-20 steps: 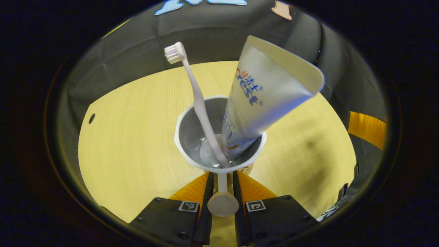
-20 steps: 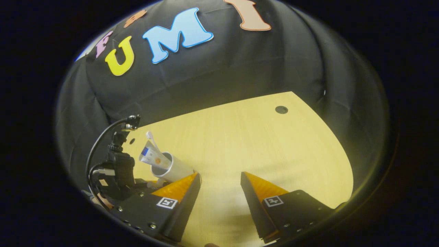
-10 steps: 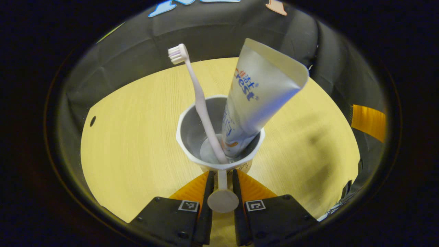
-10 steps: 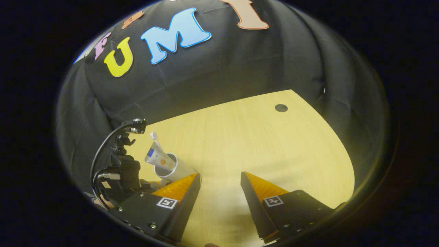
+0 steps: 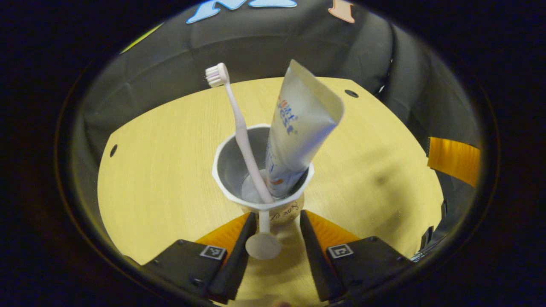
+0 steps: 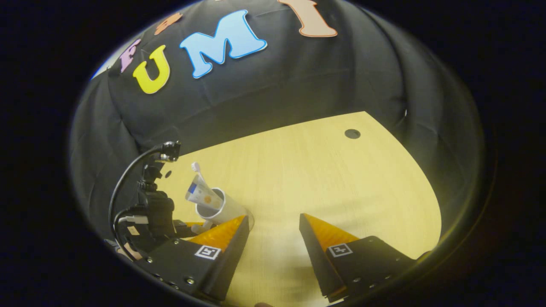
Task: Put the toothbrush and toothpaste on the desktop into the cup, then pick up the cup and place it on the coaster on the desktop.
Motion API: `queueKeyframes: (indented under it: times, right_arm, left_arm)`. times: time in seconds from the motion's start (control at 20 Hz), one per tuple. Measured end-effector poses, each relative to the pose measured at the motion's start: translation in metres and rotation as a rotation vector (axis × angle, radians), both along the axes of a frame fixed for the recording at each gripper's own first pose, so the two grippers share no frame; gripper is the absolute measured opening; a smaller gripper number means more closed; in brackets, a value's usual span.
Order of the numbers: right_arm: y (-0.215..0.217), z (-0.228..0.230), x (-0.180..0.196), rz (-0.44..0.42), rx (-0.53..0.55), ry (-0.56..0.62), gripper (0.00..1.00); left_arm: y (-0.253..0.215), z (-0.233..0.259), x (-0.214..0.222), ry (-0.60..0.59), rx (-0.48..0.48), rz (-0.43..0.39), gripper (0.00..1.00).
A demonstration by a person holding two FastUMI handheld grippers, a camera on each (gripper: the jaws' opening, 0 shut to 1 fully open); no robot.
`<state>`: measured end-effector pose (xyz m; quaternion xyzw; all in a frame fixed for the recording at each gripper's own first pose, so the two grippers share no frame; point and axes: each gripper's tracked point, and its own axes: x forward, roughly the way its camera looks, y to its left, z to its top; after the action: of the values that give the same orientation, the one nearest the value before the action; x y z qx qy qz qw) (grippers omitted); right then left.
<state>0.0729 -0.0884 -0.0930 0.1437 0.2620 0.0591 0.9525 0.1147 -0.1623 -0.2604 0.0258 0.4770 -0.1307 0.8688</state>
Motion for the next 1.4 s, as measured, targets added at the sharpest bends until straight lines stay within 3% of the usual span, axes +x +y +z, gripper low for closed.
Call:
queueKeyframes:
  times: [0.1, 0.25, 0.3, 0.35, 0.4, 0.45, 1.0, 1.4]
  right_arm:
    - [0.002, 0.003, -0.003, 0.004, 0.000, -0.007, 0.76]
    - [0.000, 0.008, -0.009, -0.005, -0.031, -0.032, 0.76]
    - [-0.003, 0.012, -0.011, -0.013, -0.049, -0.047, 0.76]
    - [-0.003, 0.015, -0.013, -0.018, -0.064, -0.065, 0.76]
    - [-0.003, 0.020, -0.014, -0.023, -0.078, -0.085, 0.76]
    - [-0.003, 0.024, -0.017, -0.025, -0.092, -0.105, 0.76]
    - [0.023, 0.087, -0.053, -0.013, -0.256, -0.361, 0.76]
    - [0.042, 0.137, -0.078, -0.051, -0.287, -0.513, 0.75]
  left_arm:
    - [-0.001, 0.008, -0.001, -0.027, -0.013, 0.004, 0.92]
    - [-0.005, 0.028, -0.006, -0.088, -0.040, 0.015, 0.95]
    - [-0.006, 0.037, -0.007, -0.116, -0.046, 0.023, 0.95]
    - [-0.006, 0.048, -0.009, -0.142, -0.050, 0.033, 0.89]
    - [-0.004, 0.057, -0.011, -0.172, -0.057, 0.046, 0.89]
    - [-0.003, 0.065, -0.014, -0.202, -0.070, 0.056, 0.95]
    - [0.044, 0.208, -0.062, -0.622, -0.096, 0.236, 0.95]
    - [0.078, 0.280, -0.105, -0.845, -0.136, 0.266, 0.94]
